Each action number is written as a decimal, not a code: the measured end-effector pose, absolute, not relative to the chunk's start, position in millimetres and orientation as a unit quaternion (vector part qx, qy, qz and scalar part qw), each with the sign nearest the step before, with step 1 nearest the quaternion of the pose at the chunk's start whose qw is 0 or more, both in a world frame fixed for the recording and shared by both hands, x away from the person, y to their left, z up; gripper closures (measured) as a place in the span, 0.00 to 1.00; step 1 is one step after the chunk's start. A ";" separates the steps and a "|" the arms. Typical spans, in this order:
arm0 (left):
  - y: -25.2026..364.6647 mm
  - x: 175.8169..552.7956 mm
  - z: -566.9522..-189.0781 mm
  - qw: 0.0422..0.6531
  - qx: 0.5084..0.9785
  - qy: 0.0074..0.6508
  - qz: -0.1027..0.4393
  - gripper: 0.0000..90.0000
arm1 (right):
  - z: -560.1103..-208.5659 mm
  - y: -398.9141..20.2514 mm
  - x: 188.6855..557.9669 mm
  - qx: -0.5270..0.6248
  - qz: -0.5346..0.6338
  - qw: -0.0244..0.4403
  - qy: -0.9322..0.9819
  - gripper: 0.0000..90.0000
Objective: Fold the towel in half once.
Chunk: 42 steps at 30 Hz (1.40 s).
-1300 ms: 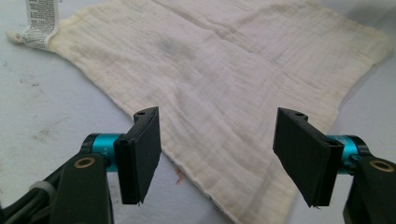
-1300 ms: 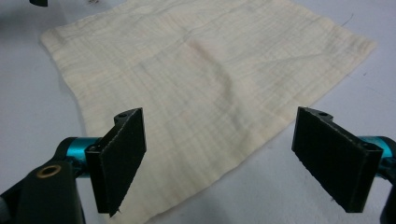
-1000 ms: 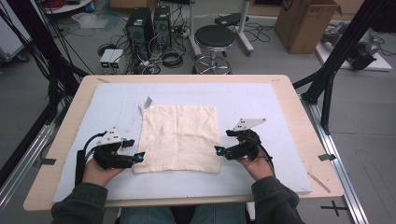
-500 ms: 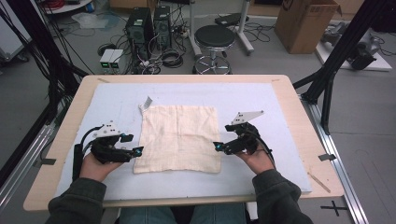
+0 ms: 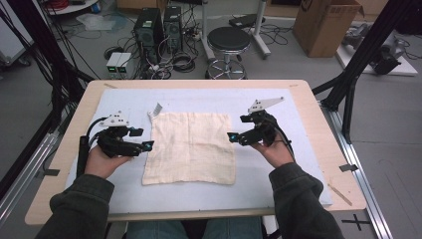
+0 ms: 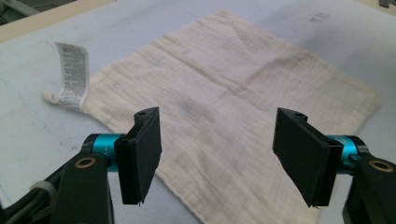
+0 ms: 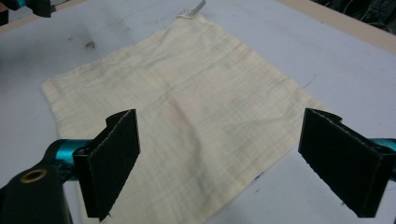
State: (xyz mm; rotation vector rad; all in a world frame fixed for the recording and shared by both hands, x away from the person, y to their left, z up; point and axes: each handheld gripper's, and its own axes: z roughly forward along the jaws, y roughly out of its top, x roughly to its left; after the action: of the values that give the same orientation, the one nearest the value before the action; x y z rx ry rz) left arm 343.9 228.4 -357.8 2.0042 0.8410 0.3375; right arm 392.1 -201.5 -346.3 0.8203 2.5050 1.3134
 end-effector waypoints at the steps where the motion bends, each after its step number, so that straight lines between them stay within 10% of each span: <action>1: 228.3 346.5 -355.3 0.457 0.810 0.342 0.137 0.37 | -343.9 -201.5 395.3 0.279 0.444 0.101 0.845 0.13; 17: 230.0 400.5 -321.1 0.461 0.800 0.352 0.156 0.38 | -326.2 -194.3 450.6 0.305 0.431 0.104 0.843 0.14; 42: 218.0 450.9 -370.3 0.419 0.800 0.398 0.162 0.37 | -367.8 -188.2 494.7 0.354 0.414 0.099 0.833 0.19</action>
State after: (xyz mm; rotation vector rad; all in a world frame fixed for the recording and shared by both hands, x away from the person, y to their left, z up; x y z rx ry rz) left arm 450.9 218.0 -370.3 2.0048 0.9989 0.4057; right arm 494.7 -188.2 -367.8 1.0468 2.4623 1.2256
